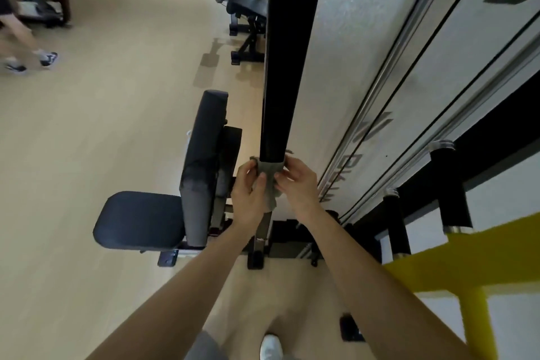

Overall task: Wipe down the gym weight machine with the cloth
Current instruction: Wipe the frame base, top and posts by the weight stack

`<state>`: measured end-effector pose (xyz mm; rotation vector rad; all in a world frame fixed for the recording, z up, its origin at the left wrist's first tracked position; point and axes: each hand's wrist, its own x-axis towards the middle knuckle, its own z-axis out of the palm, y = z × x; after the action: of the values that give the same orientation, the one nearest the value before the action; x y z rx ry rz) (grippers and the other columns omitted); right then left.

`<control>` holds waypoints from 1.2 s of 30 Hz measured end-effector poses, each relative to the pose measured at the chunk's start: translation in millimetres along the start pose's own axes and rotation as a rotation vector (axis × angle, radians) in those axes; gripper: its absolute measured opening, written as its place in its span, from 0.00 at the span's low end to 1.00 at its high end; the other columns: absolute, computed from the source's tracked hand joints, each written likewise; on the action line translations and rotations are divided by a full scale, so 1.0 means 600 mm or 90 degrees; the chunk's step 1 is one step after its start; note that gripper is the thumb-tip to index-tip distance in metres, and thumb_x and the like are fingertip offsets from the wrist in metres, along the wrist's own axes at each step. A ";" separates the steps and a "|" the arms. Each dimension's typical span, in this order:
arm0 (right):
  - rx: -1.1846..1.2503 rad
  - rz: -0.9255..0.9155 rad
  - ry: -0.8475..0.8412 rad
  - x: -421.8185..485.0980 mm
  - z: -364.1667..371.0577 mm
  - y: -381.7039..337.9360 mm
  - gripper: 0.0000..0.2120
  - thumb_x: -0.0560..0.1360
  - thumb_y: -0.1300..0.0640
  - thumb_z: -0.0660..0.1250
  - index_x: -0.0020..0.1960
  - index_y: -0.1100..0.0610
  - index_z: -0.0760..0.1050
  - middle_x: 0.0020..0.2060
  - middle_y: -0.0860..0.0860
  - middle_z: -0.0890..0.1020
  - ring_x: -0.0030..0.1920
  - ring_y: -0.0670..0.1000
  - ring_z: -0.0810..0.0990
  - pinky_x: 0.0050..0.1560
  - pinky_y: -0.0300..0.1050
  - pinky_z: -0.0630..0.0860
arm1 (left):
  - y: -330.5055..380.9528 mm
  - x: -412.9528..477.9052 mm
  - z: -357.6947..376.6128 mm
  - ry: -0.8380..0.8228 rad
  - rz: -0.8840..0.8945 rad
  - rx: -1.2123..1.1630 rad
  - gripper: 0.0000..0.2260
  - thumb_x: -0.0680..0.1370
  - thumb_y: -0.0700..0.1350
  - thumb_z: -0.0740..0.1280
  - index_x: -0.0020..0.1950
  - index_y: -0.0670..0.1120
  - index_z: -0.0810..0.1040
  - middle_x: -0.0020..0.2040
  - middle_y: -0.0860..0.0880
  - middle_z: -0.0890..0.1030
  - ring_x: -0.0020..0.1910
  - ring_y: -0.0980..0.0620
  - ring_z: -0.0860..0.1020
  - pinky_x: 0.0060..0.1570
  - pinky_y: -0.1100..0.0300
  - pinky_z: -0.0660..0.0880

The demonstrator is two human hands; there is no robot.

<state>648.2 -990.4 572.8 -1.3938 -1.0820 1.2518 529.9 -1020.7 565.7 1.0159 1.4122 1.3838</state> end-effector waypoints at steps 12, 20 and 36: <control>-0.112 0.010 0.041 0.028 0.007 0.101 0.17 0.68 0.75 0.74 0.53 0.60 0.80 0.44 0.52 0.85 0.41 0.38 0.83 0.45 0.32 0.77 | -0.104 0.039 -0.014 -0.010 -0.069 0.121 0.13 0.74 0.48 0.74 0.54 0.58 0.75 0.49 0.53 0.85 0.51 0.50 0.83 0.54 0.46 0.80; -0.252 0.048 0.001 0.044 0.019 0.152 0.15 0.68 0.66 0.76 0.48 0.50 0.79 0.41 0.47 0.84 0.44 0.51 0.85 0.46 0.45 0.81 | -0.153 0.052 -0.006 -0.052 -0.102 0.256 0.18 0.76 0.42 0.73 0.62 0.45 0.71 0.50 0.56 0.80 0.48 0.52 0.80 0.43 0.71 0.73; 0.060 -0.112 0.126 -0.043 0.023 -0.040 0.12 0.77 0.63 0.70 0.49 0.46 0.84 0.44 0.46 0.87 0.48 0.48 0.85 0.53 0.43 0.80 | 0.075 -0.031 0.026 0.168 0.110 0.109 0.03 0.80 0.39 0.70 0.49 0.46 0.83 0.40 0.58 0.82 0.41 0.64 0.81 0.44 0.71 0.76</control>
<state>631.9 -1010.4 599.9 -1.2930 -0.9735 1.0029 548.5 -1032.4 611.5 1.1176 1.6919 1.5895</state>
